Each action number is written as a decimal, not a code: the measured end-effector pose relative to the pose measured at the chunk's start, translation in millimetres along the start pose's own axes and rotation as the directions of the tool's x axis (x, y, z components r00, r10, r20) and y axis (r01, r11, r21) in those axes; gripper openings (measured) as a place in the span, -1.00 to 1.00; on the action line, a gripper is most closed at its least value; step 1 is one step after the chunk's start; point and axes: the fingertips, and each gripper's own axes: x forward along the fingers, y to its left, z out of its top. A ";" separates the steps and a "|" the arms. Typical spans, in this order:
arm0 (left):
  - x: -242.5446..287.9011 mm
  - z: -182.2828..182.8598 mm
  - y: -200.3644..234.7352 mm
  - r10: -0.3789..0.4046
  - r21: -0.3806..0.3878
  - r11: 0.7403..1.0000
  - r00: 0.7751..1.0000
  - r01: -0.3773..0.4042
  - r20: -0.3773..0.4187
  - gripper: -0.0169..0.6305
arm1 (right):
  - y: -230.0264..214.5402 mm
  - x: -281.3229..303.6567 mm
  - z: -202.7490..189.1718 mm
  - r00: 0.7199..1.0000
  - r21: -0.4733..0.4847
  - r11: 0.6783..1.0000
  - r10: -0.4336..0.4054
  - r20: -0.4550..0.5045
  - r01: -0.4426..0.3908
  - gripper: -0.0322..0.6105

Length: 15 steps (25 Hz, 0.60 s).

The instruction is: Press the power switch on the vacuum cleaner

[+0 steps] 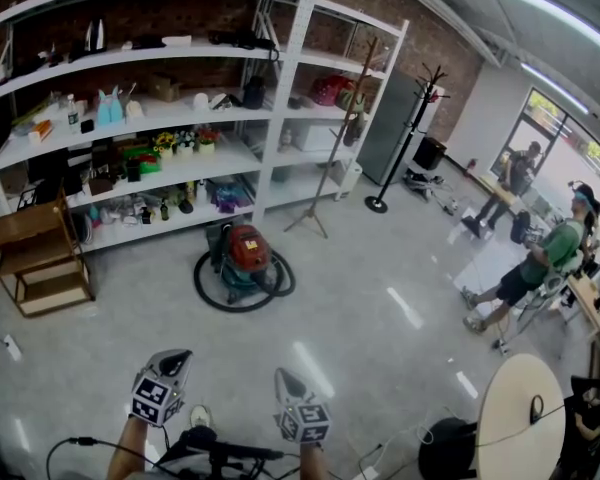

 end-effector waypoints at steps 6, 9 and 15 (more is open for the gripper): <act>16.9 6.9 6.1 -0.011 0.003 1.000 1.000 0.011 0.002 -0.97 | -9.0 15.9 2.6 1.000 0.013 1.000 0.002 -0.012 -0.002 -0.87; 29.1 10.9 17.0 -0.026 0.003 1.000 1.000 0.026 0.001 -0.97 | -14.0 32.9 8.0 1.000 0.012 1.000 -0.005 -0.012 0.005 -0.87; 63.3 24.2 52.6 -0.026 -0.005 1.000 1.000 0.026 0.014 -0.97 | -24.0 78.4 23.4 1.000 0.001 1.000 -0.002 -0.021 0.002 -0.87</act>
